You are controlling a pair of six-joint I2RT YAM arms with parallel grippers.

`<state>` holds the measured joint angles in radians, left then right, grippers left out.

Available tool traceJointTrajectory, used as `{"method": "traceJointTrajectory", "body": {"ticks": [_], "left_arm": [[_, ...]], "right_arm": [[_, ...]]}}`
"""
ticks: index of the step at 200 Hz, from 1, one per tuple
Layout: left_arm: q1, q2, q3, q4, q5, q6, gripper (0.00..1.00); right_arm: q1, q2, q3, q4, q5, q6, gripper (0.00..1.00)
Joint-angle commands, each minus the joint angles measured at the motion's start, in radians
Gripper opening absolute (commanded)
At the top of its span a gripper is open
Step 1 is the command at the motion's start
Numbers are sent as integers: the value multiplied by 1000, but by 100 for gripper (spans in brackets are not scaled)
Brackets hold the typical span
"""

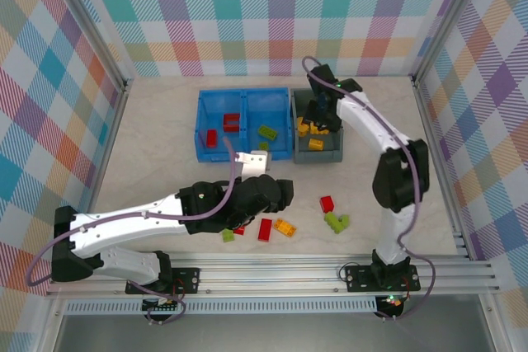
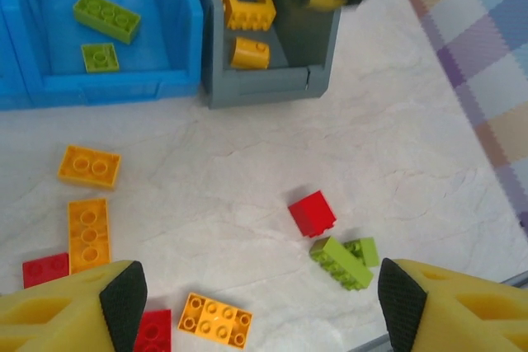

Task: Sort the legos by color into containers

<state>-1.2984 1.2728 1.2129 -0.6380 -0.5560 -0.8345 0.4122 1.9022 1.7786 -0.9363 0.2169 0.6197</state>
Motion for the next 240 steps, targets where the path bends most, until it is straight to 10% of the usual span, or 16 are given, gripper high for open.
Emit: {"method": "traceJointTrajectory", "body": {"ticks": [1,49,85,156,240], "left_arm": [[9,68,-16,17,92,-57,74],[46,413,220,25,255,-183,78],[69,658,418,-55,338,-312,84],[147,952,610,-56,471,-354,81],[160,998,625,-24,476,-309,39]], "right_arm": [[24,-198,-80,-13,40,5,56],[56,-758,-517,19,11,-6,55],[57,-1083,-539,-154,-12,-7,63],[57,-1223,-476,-279,-11,-12,66],[57,-1212,-520,-247,-46,-10,65]]}}
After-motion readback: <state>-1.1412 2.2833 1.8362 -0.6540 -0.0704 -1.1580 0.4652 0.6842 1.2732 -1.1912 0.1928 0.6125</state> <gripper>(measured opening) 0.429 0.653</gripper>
